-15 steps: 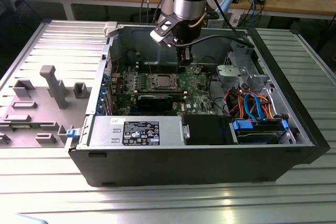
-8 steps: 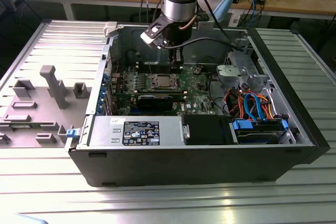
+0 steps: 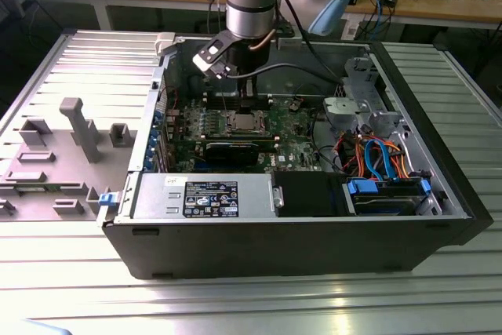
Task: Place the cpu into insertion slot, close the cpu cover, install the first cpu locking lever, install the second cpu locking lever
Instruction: 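Close the cpu cover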
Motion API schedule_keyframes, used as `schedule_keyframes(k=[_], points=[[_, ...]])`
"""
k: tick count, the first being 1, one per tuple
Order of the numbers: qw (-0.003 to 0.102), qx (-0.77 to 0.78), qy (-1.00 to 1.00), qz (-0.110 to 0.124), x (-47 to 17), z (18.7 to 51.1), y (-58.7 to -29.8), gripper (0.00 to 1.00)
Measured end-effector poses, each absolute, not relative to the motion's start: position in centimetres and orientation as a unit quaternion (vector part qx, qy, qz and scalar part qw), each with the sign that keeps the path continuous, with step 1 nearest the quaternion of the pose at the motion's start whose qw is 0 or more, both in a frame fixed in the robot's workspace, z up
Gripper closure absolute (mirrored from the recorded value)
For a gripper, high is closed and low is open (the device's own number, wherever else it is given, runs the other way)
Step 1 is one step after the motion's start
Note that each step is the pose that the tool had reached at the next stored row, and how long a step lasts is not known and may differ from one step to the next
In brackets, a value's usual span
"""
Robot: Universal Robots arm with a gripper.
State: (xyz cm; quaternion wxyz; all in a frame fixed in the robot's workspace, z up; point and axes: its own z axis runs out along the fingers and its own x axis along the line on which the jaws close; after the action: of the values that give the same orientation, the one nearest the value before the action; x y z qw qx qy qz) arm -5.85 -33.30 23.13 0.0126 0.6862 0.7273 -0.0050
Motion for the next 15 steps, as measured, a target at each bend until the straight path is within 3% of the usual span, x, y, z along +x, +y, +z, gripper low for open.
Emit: schedule_keyframes(k=[15], points=[[0.013, 0.686, 0.727, -0.005, -5.89, 23.07, -33.3, 0.89]])
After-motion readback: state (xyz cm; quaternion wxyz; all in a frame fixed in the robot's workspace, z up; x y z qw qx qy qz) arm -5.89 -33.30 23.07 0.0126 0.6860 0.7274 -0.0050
